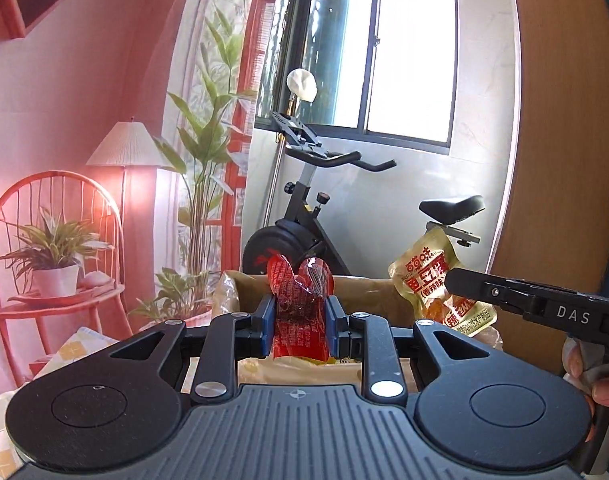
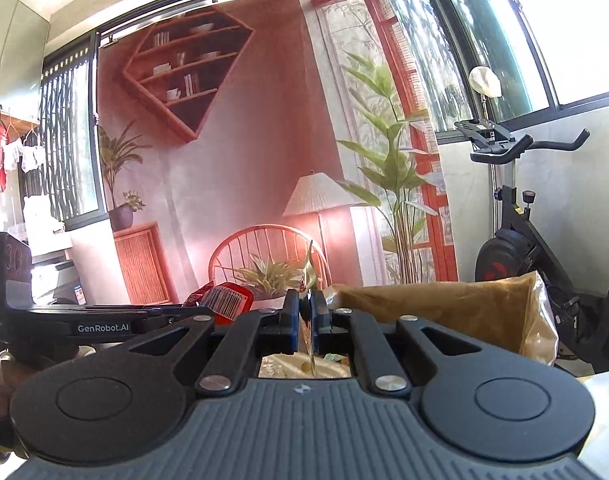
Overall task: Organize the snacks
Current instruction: 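Carry both packets over the lined box and open both tools to drop them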
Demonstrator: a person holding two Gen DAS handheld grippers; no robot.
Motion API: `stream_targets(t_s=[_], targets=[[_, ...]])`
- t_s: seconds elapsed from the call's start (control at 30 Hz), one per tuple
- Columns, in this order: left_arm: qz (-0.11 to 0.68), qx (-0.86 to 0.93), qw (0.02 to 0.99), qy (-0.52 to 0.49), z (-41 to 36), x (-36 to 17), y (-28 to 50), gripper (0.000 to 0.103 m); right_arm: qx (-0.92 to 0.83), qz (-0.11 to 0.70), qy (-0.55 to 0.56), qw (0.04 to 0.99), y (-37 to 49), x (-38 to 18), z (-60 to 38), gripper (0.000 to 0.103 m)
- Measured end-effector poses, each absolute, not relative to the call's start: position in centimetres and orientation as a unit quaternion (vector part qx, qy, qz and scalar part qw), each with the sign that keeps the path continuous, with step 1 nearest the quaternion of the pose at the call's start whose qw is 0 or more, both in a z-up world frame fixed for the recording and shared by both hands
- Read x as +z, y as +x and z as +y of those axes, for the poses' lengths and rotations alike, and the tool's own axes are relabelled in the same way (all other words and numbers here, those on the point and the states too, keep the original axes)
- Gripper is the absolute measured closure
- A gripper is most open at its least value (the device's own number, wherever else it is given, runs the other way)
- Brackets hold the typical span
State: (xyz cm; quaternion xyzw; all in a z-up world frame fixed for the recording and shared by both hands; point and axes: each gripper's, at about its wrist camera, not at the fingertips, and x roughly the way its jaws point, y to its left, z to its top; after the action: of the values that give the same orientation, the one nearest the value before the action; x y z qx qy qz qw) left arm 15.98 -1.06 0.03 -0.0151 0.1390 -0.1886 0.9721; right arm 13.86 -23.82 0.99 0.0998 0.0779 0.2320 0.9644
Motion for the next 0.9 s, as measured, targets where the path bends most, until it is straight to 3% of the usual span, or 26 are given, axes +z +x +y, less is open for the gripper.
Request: stream_targets(t_s=[0.4, 0.53, 0.7, 0.77, 0.9], targets=[[0.216, -0.178, 0.96, 0.031, -6.4, -1.9, 26.2, 0.075, 0.091, 0.195, 0.181, 0.96, 24.5, -1.6, -27.4, 0.096], [0.244, -0.165, 0.955, 0.038, -6.0, -3.2, 27.8, 0.058, 0.054, 0.222, 0.188, 0.955, 25.3, -2.2, -28.2, 0.094], [0.268, -0.159, 0.95, 0.029, -4.4, -4.1, 27.5, 0.044, 0.03, 0.229, 0.203, 0.952, 24.4, -2.4, -29.3, 0.064], [0.268, -0.153, 0.951, 0.021, -3.6, -4.0, 27.0, 0.033, 0.038, 0.226, 0.185, 0.956, 23.7, -2.2, -29.1, 0.06], [0.275, -0.15, 0.95, 0.02, -2.6, -3.7, 25.8, 0.031, 0.05, 0.216, 0.158, 0.962, 22.2, -1.7, -28.3, 0.042]])
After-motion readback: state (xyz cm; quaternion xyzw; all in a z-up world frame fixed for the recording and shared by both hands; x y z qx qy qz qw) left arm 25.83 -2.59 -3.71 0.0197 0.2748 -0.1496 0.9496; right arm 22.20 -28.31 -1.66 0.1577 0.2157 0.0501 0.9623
